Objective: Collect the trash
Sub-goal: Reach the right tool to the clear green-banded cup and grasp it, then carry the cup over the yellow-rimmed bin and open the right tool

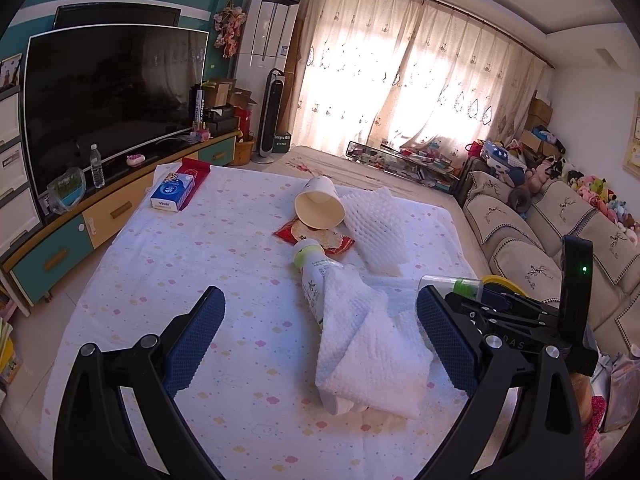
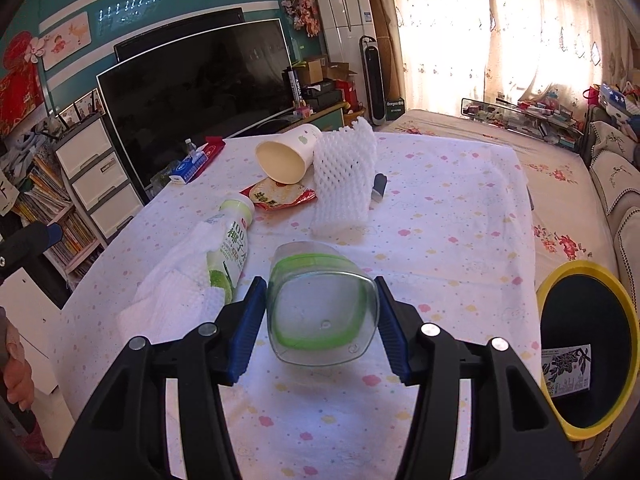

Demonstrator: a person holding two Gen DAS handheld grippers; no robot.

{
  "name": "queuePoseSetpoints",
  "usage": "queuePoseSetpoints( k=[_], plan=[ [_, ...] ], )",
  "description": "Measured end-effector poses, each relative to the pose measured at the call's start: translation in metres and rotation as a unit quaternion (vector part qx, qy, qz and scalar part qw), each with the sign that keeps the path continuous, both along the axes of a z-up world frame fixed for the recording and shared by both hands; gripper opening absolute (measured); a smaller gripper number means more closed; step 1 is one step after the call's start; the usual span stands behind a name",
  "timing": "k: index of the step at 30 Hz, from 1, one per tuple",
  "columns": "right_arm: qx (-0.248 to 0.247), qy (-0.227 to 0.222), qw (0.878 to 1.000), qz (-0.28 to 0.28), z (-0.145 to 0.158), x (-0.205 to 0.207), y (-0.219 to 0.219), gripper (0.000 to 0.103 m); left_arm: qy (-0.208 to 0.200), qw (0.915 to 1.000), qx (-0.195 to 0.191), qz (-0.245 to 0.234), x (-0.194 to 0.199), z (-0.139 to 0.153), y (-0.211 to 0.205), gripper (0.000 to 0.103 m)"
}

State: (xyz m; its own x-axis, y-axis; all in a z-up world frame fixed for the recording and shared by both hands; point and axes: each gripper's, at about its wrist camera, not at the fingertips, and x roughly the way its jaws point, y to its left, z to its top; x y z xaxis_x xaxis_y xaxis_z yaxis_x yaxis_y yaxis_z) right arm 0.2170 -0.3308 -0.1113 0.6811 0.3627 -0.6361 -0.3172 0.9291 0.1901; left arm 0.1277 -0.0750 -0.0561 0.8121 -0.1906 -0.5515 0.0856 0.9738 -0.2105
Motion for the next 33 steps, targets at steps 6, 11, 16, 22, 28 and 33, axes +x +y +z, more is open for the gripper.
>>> queuePoseSetpoints(
  k=[6,11,16,22,28,33],
  plan=[
    [0.007,-0.015,0.999,-0.034,0.010,-0.008,-0.029,0.051,-0.001,1.0000,0.002,-0.003,-0.002,0.000,-0.001,0.095],
    [0.006,-0.016,0.995,-0.100,0.010,-0.006,-0.080,0.051,0.001,1.0000,0.003,-0.006,-0.003,-0.001,-0.003,0.095],
    [-0.012,-0.010,0.983,-0.184,-0.005,-0.009,-0.140,0.051,0.006,0.9999,0.008,-0.012,-0.001,-0.003,-0.008,0.095],
    [-0.027,0.024,0.968,-0.250,-0.042,0.002,-0.194,0.051,0.016,0.9996,0.014,-0.020,0.003,-0.008,-0.019,0.095],
    [-0.041,0.053,0.961,-0.267,-0.072,0.020,-0.210,0.052,0.023,0.9990,0.025,-0.031,0.004,-0.011,-0.032,0.095],
    [-0.045,0.056,0.956,-0.285,-0.082,0.026,-0.218,0.054,0.030,0.9982,0.031,-0.041,0.006,-0.017,-0.040,0.095]
  ],
)
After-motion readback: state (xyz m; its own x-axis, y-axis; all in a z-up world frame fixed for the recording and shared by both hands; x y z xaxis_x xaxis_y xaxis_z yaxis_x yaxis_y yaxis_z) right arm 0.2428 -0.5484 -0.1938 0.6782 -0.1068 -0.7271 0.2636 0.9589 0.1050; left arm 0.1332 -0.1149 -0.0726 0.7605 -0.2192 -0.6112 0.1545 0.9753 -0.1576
